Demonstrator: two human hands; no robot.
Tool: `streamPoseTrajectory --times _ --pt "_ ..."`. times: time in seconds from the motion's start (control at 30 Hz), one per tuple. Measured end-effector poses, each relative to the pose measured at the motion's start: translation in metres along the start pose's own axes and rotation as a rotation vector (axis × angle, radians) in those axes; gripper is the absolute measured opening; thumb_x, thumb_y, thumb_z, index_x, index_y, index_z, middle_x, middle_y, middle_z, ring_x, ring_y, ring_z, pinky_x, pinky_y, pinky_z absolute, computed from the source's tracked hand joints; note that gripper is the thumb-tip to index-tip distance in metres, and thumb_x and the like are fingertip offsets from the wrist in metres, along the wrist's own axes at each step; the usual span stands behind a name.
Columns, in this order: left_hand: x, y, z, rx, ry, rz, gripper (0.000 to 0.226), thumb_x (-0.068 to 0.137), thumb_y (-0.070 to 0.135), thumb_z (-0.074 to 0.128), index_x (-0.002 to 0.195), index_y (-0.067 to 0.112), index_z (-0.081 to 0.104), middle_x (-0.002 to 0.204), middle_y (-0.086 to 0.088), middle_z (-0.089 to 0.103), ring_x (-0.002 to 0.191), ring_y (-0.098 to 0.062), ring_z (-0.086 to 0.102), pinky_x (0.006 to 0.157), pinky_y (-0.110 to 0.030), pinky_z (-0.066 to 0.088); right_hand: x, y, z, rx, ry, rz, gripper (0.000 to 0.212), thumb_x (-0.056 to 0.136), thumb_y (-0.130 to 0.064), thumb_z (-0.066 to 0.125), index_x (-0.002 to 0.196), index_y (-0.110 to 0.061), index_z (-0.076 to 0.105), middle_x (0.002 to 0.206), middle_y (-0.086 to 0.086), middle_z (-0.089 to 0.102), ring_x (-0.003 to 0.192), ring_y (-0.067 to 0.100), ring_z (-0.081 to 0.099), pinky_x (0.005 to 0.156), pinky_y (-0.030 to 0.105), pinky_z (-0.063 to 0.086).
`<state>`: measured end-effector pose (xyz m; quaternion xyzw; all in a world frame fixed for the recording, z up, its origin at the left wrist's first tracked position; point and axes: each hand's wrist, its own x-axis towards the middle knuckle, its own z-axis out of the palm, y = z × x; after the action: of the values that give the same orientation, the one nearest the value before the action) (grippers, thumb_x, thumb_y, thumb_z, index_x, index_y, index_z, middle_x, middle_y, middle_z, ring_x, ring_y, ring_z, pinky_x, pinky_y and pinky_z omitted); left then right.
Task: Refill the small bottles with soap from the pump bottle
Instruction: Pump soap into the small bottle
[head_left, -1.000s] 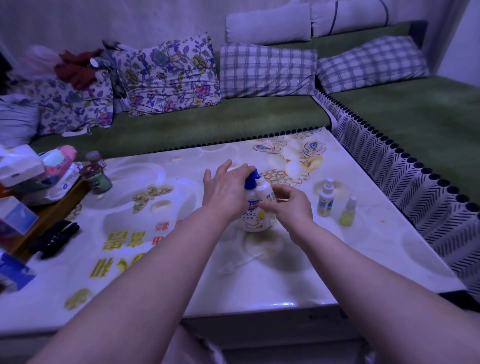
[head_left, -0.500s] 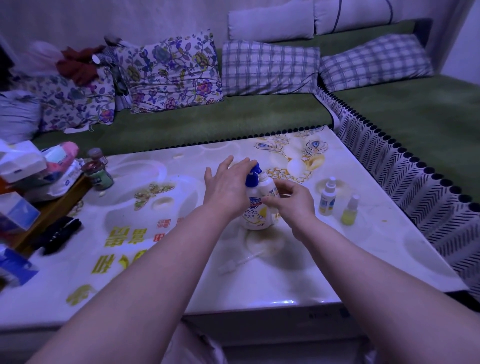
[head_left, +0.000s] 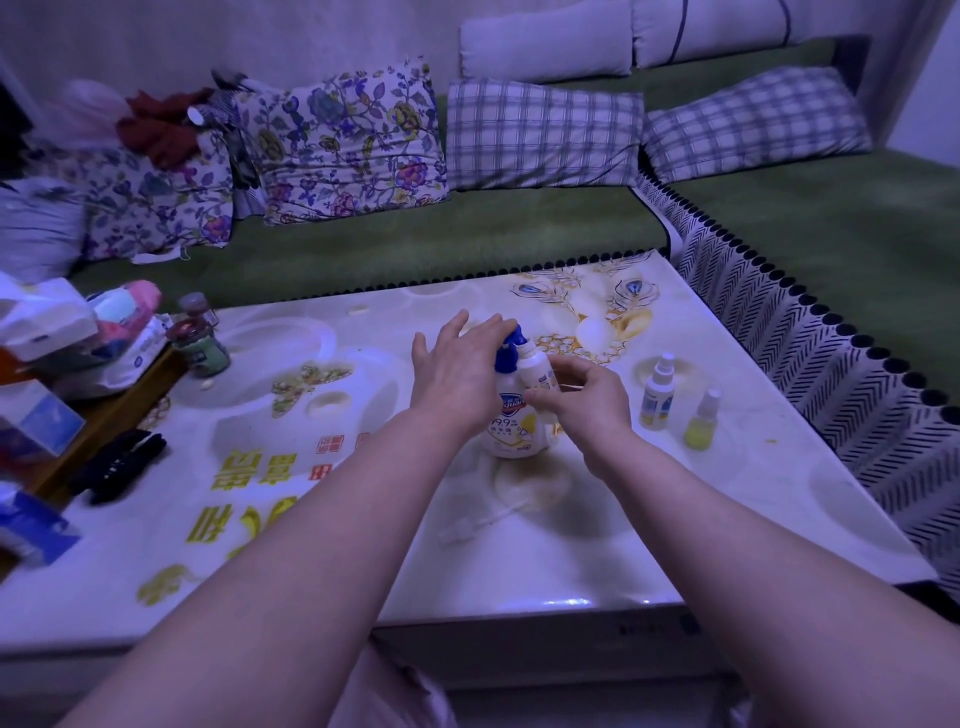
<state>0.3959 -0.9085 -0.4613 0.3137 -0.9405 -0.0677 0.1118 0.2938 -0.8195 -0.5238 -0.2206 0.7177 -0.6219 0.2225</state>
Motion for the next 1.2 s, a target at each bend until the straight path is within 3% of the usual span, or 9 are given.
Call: streamPoseTrajectory --times 0.37,0.73,1.2 --pt "0.0 0.0 0.004 0.017 0.025 0.003 0.075 0.082 0.002 0.055 0.144 0.035 0.028 0.155 0.011 0.025 0.146 -0.018 0.01 0.116 -0.054 0.006 0.0 0.001 0.002 -0.026 0.011 0.017 0.038 0.066 -0.014 0.085 0.08 -0.044 0.067 0.094 -0.01 0.073 0.092 0.015 0.07 0.091 0.047 0.054" --pt "0.001 0.001 0.007 0.02 0.017 0.002 0.07 0.081 0.004 0.053 0.141 0.034 0.032 0.153 0.012 0.029 0.146 -0.018 0.009 0.116 -0.054 0.005 -0.001 0.006 0.001 -0.039 0.016 0.05 0.042 0.065 -0.014 0.085 0.098 -0.036 0.069 0.099 -0.007 0.073 0.094 0.015 0.07 0.094 0.045 0.053" --pt "0.002 0.003 0.0 -0.027 -0.001 -0.008 0.072 0.082 0.01 0.058 0.144 0.033 0.029 0.155 0.011 0.025 0.146 -0.017 0.008 0.116 -0.053 0.009 0.003 0.006 0.001 -0.003 0.011 0.03 0.041 0.065 -0.012 0.085 0.098 -0.033 0.071 0.097 -0.004 0.073 0.095 0.017 0.069 0.091 0.046 0.055"
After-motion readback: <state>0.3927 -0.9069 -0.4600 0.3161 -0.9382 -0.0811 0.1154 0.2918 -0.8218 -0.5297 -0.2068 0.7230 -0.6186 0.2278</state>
